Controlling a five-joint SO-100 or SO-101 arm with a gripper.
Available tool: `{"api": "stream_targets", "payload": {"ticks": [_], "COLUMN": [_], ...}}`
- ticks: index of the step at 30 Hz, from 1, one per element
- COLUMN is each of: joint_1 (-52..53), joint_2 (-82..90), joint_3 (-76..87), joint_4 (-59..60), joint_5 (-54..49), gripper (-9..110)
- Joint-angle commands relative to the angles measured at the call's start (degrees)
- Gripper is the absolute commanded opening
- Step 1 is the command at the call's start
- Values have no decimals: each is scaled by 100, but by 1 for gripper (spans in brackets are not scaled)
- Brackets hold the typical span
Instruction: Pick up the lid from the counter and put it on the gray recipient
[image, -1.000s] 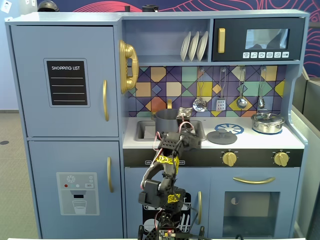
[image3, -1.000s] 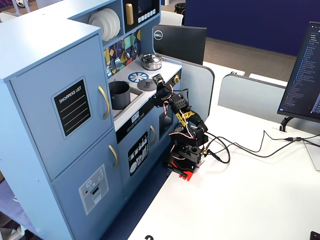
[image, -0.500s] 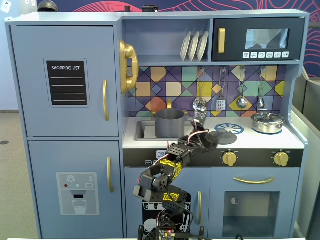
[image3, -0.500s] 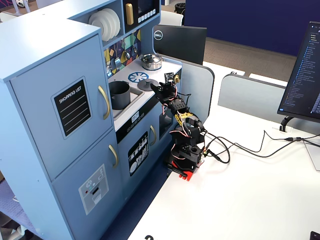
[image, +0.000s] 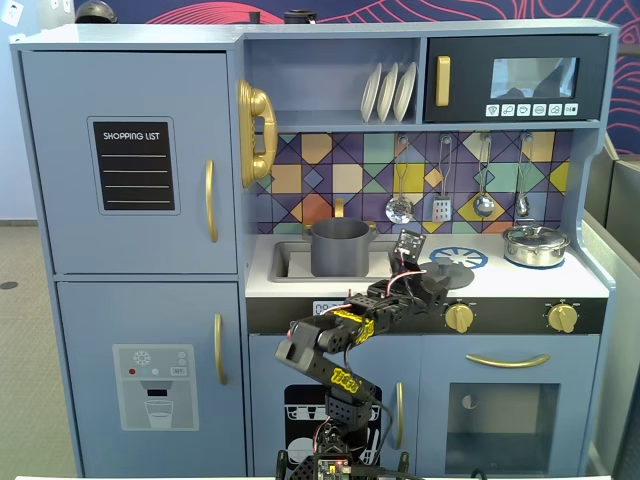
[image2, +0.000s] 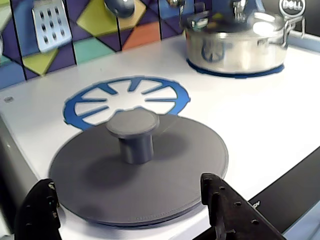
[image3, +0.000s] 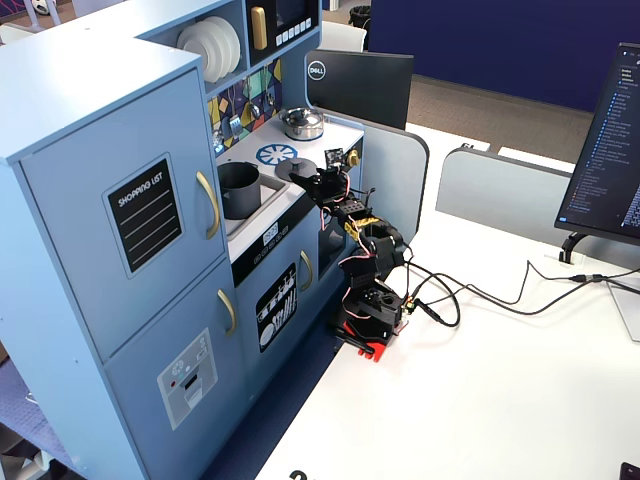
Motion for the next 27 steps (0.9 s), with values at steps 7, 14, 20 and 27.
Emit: {"api": "stream_targets", "payload": {"ticks": [7,14,20,27], "joint_1": [-44,-123,-185,-220], "joint_2": [-826,-1371,-1811,-2312], "joint_3": [-870,-1318,-1626,-1942], "joint_4": [-606,-756,-853,-1011], "joint_5": [-88,-105,-141,-149], "gripper": [27,26,25,24]}}
